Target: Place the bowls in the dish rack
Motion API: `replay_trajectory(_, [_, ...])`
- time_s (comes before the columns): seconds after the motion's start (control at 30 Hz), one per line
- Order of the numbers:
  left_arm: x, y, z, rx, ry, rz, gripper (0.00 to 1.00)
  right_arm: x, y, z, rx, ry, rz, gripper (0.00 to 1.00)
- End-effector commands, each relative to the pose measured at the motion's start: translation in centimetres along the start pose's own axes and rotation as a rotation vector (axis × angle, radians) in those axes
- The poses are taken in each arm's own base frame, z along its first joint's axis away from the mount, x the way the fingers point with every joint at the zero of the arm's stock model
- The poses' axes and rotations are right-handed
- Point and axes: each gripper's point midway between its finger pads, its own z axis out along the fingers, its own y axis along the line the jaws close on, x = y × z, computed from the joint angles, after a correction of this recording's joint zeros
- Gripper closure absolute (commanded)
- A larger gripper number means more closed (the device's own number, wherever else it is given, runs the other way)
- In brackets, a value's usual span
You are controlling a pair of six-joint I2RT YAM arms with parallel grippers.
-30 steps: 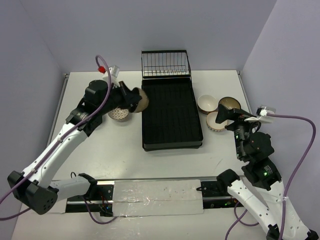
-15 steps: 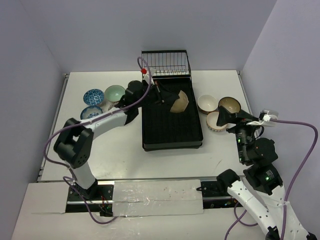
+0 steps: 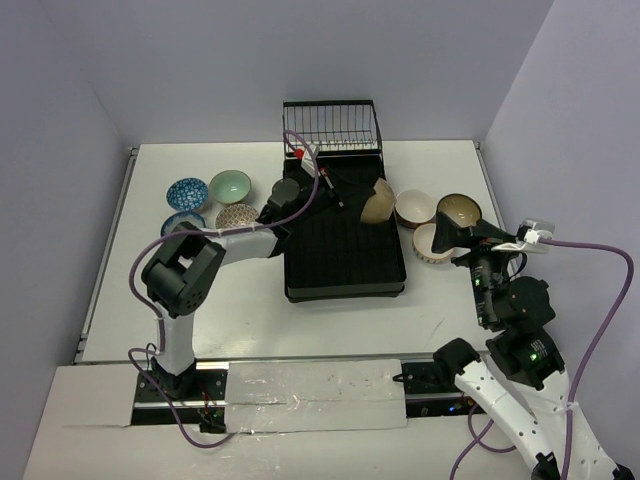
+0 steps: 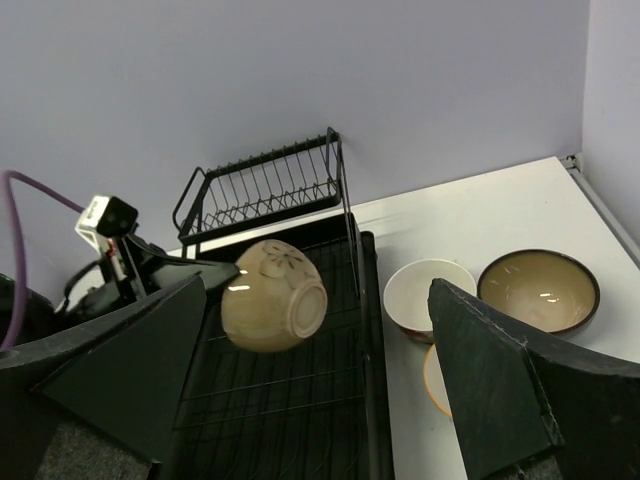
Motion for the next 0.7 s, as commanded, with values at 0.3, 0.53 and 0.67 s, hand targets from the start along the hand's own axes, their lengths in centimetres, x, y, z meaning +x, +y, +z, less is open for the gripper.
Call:
replay_trajectory(0.3, [-2.4,-3.1,1.0,0.107,-0.261,-0.057,1.00,-0.6,0.4,-0.2,-0.024,-0.029,0.006,0.00])
replay_trajectory(0.53, [-2.0,-0.8,1.1,0.082,-0.292,-0.107,1.00,-0.6,0.3,-0.2,-0.026,-0.029,0.006,0.00])
replay_trajectory(0.67, [-2.0,0.0,1.1,0.062,-0.314,-0.105,1.00,-0.7,0.4,-0.3,-0.027,-0.032,0.006,0.00])
